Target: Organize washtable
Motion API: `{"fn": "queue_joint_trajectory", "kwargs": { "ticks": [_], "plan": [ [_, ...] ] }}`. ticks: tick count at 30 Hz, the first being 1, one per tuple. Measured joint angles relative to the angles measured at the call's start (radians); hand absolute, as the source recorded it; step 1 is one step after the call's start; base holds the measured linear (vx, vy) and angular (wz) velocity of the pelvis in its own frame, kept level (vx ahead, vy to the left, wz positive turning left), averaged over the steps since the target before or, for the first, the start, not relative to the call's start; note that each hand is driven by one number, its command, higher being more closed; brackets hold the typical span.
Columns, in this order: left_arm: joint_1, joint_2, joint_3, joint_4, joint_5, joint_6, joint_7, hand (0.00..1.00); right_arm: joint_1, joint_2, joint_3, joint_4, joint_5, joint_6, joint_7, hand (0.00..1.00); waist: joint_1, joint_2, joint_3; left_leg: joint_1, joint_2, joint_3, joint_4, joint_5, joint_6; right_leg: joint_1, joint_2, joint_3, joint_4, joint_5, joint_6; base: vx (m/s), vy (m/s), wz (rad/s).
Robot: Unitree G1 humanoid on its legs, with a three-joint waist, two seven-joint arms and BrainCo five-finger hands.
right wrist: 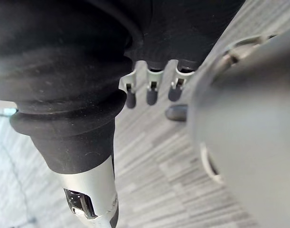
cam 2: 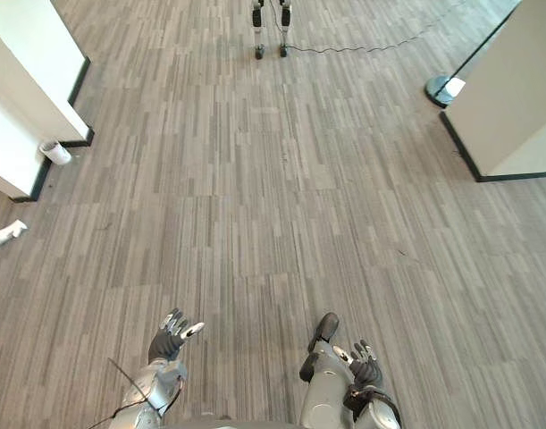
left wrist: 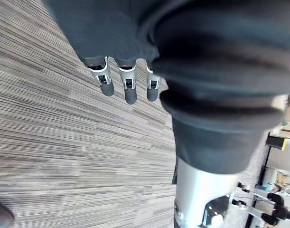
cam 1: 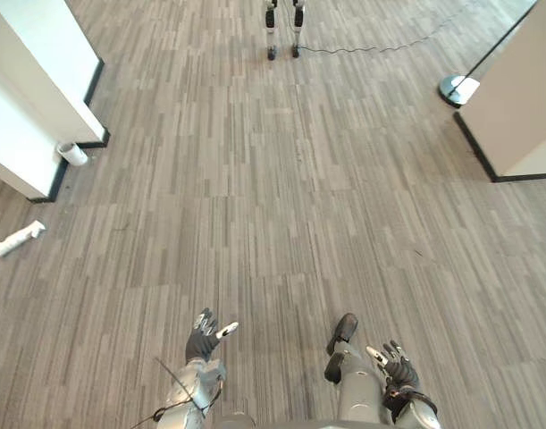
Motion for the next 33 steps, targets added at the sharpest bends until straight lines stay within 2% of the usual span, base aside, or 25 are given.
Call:
{"fn": "queue_joint_trajectory", "kwargs": {
  "ticks": [1,3,4,6,7,8,9,10,11,12,14,16,17,18,21,22,23,25,26,27,28,29,31,32,33],
  "plan": [
    [0.017,-0.012,0.002,0.023,-0.01,0.002,-0.002,0.0,-0.017,-0.003,0.023,-0.001,0.02,-0.002,0.002,0.0,0.016,-0.003,0.006,-0.068,0.068,-0.003,0.184,0.1,0.042,0.081,0.03,-0.006,-0.021,-0.041,0.0,0.74,-0.273,-0.1],
    [0.022,-0.011,0.034,0.047,-0.035,0.007,-0.018,0.0,-0.059,0.002,0.027,-0.002,0.065,-0.003,-0.003,0.0,0.027,-0.032,0.02,-0.196,0.088,0.038,0.346,-0.004,0.128,0.273,0.073,-0.001,-0.164,-0.066,0.011,0.77,-0.254,-0.11],
    [0.027,-0.009,0.054,0.046,-0.036,0.006,-0.019,0.0,-0.065,0.004,0.037,-0.003,0.066,-0.003,-0.002,0.0,0.034,-0.043,0.02,-0.225,0.085,0.062,0.328,-0.03,0.13,0.316,0.083,0.002,-0.21,-0.066,0.011,0.66,-0.163,-0.29],
    [0.041,0.005,0.119,0.045,-0.038,0.006,-0.021,0.0,-0.098,0.007,0.08,-0.007,0.073,-0.003,0.005,0.0,0.078,-0.083,0.022,-0.341,0.036,0.085,0.037,-0.055,0.132,0.431,0.103,0.032,-0.333,-0.059,0.021,0.74,-0.078,-0.74],
    [0.052,0.007,0.14,0.045,-0.044,0.006,-0.02,0.0,-0.118,0.005,0.097,-0.007,0.074,-0.003,0.017,0.0,0.086,-0.091,0.026,-0.38,-0.007,0.052,-0.21,-0.035,0.107,0.465,0.103,0.053,-0.363,-0.06,0.025,0.69,0.043,-0.77],
    [0.059,0.007,0.146,0.045,-0.045,0.007,-0.02,0.0,-0.122,0.005,0.102,-0.007,0.074,-0.003,0.018,0.0,0.09,-0.091,0.026,-0.386,-0.018,0.043,-0.273,-0.02,0.095,0.474,0.102,0.055,-0.368,-0.062,0.031,0.68,0.179,-0.86],
    [0.078,0.005,0.159,0.047,-0.054,0.008,-0.017,0.0,-0.125,0.007,0.107,-0.009,0.075,-0.004,0.019,0.0,0.102,-0.087,0.024,-0.386,-0.051,-0.005,-0.524,0.053,0.046,0.513,0.099,0.082,-0.383,-0.078,0.07,0.52,0.214,-0.69],
    [0.093,0.004,0.165,0.049,-0.056,0.007,-0.016,0.0,-0.123,0.006,0.104,-0.005,0.076,-0.003,0.019,0.0,0.107,-0.08,0.022,-0.386,-0.053,-0.021,-0.605,0.077,0.056,0.54,0.102,0.093,-0.392,-0.091,0.09,0.63,0.315,-1.06],
    [0.123,0.005,0.168,0.066,-0.063,0.007,-0.011,0.0,-0.115,0.013,0.105,0.008,0.081,-0.001,0.017,0.0,0.119,-0.085,0.016,-0.384,-0.054,-0.048,-0.578,0.205,0.113,0.591,0.09,0.132,-0.391,-0.126,0.141,0.62,0.33,-0.97],
    [0.119,0.018,0.182,0.085,-0.078,0.009,-0.003,0.0,-0.105,0.046,0.108,0.013,0.084,0.001,0.017,0.0,0.132,-0.134,0.003,-0.399,-0.065,-0.049,-0.467,0.205,0.128,0.59,0.037,0.143,-0.346,-0.136,0.151,0.61,0.32,-0.88],
    [0.117,0.034,0.233,0.077,-0.079,0.006,0.002,0.0,-0.085,0.071,0.11,-0.011,0.084,-0.002,0.034,0.0,0.129,-0.189,-0.02,-0.442,-0.079,-0.044,-0.283,0.035,0.14,0.482,-0.051,0.172,-0.094,-0.127,0.133,0.62,0.336,-0.33],
    [0.114,0.035,0.237,0.079,-0.08,0.008,0.003,0.0,-0.08,0.075,0.109,-0.01,0.085,-0.001,0.039,0.0,0.129,-0.221,-0.017,-0.391,-0.11,-0.002,-0.221,-0.049,0.16,0.4,-0.152,0.197,0.153,-0.059,0.08,0.62,0.362,-0.11],
    [0.115,0.038,0.234,0.079,-0.078,0.009,0.004,0.0,-0.077,0.077,0.109,0.001,0.085,0.001,0.04,0.0,0.126,-0.216,-0.012,-0.316,-0.131,0.045,-0.222,-0.104,0.185,0.325,-0.24,0.205,0.342,0.076,0.047,0.62,0.262,-0.29],
    [0.101,0.039,0.23,0.076,-0.073,0.009,0.005,0.0,-0.083,0.082,0.111,0.007,0.084,0.002,0.042,0.0,0.119,-0.203,-0.004,-0.225,-0.14,0.063,-0.25,-0.145,0.196,0.231,-0.245,0.233,0.536,0.063,0.061,0.71,0.215,-0.35],
    [0.091,0.053,0.177,0.012,-0.072,0.007,0.008,0.0,-0.092,0.079,0.11,-0.011,0.082,0.0,0.058,0.0,0.092,-0.172,0.005,-0.028,-0.156,0.096,-0.415,-0.154,0.184,0.065,-0.141,0.205,0.699,-0.109,0.013,0.61,0.049,-0.27],
    [0.071,0.052,0.124,-0.052,-0.073,-0.004,0.004,0.0,-0.088,0.056,0.11,-0.05,0.082,-0.001,0.062,0.0,0.063,-0.135,0.012,0.06,-0.154,0.104,-0.5,-0.152,0.181,-0.044,-0.089,0.121,0.618,-0.18,-0.034,0.46,0.019,0.05],
    [0.058,0.051,0.104,-0.067,-0.072,-0.008,0.002,0.0,-0.082,0.041,0.109,-0.063,0.082,-0.002,0.062,0.0,0.049,-0.124,0.015,0.084,-0.155,0.105,-0.525,-0.152,0.179,-0.086,-0.082,0.095,0.543,-0.189,-0.043,0.7,-0.004,0.39],
    [-0.006,0.054,0.076,-0.091,-0.061,-0.016,0.0,0.0,-0.08,0.006,0.105,-0.066,0.081,0.0,0.06,0.0,0.014,-0.109,0.022,0.141,-0.156,0.089,-0.556,-0.16,0.136,-0.157,-0.075,0.027,0.166,-0.114,-0.033,0.62,-0.058,0.55],
    [-0.03,0.056,0.077,-0.096,-0.044,-0.02,-0.001,0.0,-0.074,0.0,0.101,-0.066,0.081,0.001,0.057,0.0,0.012,-0.118,0.017,0.174,-0.162,0.087,-0.569,-0.176,0.105,-0.152,-0.059,-0.013,-0.087,-0.018,-0.023,0.72,-0.154,0.57],
    [-0.052,0.054,0.075,-0.081,-0.033,-0.022,0.001,0.0,-0.06,-0.011,0.102,-0.059,0.078,0.001,0.055,0.0,0.003,-0.12,0.011,0.233,-0.163,0.06,-0.58,-0.196,0.065,-0.115,-0.046,-0.041,-0.232,0.256,-0.089,0.74,-0.164,0.34],
    [-0.062,0.042,0.076,-0.066,-0.033,-0.021,0.002,0.0,-0.072,-0.019,0.099,-0.055,0.071,0.001,0.054,0.0,0.006,-0.098,0.011,0.239,-0.154,0.053,-0.579,-0.193,0.065,-0.122,-0.056,-0.052,-0.197,0.273,-0.108,0.84,-0.167,0.06],
    [-0.073,0.022,0.073,-0.056,-0.033,-0.02,0.004,0.0,-0.106,-0.035,0.082,-0.044,0.065,0.001,0.051,0.0,0.004,-0.059,0.017,0.228,-0.172,0.008,-0.587,-0.158,0.087,-0.14,-0.054,-0.043,-0.11,0.193,-0.096,0.48,-0.08,-0.13],
    [-0.067,0.007,0.05,-0.045,-0.033,-0.022,0.004,0.0,-0.084,-0.029,0.058,-0.051,0.063,0.001,0.052,0.0,-0.003,-0.062,0.011,0.25,-0.167,-0.027,-0.523,-0.034,0.097,-0.125,-0.071,0.003,0.024,0.064,-0.076,0.61,-0.144,0.09],
    [-0.052,0.002,0.035,-0.043,-0.033,-0.022,0.003,0.0,-0.069,-0.028,0.059,-0.067,0.064,0.001,0.056,0.0,0.001,-0.061,0.009,0.242,-0.147,-0.052,-0.423,0.029,0.047,-0.101,-0.074,0.016,0.083,0.001,-0.06,0.71,-0.19,-0.01],
    [-0.036,-0.011,0.026,-0.03,-0.033,-0.022,0.002,0.0,-0.06,-0.028,0.066,-0.072,0.064,0.001,0.062,0.0,0.004,-0.049,0.006,0.187,-0.081,-0.048,-0.219,0.138,-0.035,-0.048,-0.065,0.006,0.126,-0.072,-0.042,0.49,-0.117,-0.09]
  ]
}}
